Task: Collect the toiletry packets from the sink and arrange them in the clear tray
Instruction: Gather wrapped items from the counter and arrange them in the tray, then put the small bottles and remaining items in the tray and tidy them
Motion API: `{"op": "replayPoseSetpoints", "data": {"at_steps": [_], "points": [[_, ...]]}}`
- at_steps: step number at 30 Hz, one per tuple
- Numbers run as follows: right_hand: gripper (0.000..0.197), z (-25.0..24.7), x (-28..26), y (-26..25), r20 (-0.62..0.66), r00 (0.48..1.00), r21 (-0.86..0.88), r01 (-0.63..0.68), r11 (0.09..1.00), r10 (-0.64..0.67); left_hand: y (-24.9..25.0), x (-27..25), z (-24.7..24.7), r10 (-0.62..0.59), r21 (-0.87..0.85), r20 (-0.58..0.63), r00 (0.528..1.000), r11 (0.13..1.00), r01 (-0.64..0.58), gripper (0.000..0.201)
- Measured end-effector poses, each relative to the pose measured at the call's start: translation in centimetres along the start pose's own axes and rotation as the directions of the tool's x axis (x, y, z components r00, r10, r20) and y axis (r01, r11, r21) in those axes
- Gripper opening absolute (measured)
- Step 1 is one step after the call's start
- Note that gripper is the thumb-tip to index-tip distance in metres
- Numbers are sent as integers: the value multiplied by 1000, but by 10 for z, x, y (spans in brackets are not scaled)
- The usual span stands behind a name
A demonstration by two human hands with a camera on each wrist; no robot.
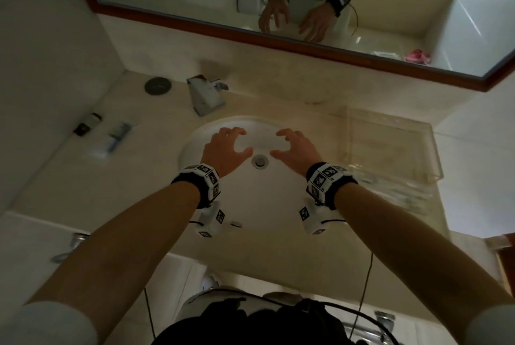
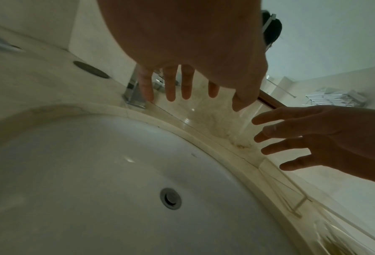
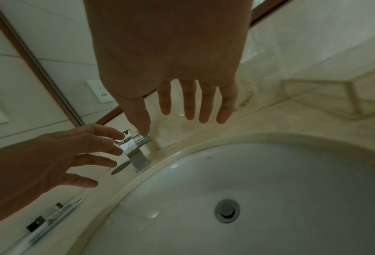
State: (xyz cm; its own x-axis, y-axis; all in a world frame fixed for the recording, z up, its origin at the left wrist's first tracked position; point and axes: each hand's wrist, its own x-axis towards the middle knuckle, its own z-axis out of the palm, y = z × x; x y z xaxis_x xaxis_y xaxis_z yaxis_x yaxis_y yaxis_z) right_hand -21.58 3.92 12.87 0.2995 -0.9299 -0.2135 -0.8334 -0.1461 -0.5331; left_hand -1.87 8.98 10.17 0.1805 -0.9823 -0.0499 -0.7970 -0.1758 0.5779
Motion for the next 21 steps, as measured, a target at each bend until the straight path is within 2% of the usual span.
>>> {"op": "replayPoseSetpoints", "data": {"at_steps": [7,11,16,21], "points": [[53,46,30,-67,73,996,52,52,997,-56,-65,-2,-48,-102,-1,-56,993,995,102,46],[52,75,38,-108,115,985,78,123,989,-131,-108,-6,-75,-176,-5,-84,981,984,177,49],[51,104,48,-152,160,967,92,183,979,-196,-154,-6,-113,-291,-96,-133,947,955,280,58],[47,131,58,-182,176,956,127,213,969,-234,-200,-7,-132,-409,-35,-137,902,912,408,52]]}}
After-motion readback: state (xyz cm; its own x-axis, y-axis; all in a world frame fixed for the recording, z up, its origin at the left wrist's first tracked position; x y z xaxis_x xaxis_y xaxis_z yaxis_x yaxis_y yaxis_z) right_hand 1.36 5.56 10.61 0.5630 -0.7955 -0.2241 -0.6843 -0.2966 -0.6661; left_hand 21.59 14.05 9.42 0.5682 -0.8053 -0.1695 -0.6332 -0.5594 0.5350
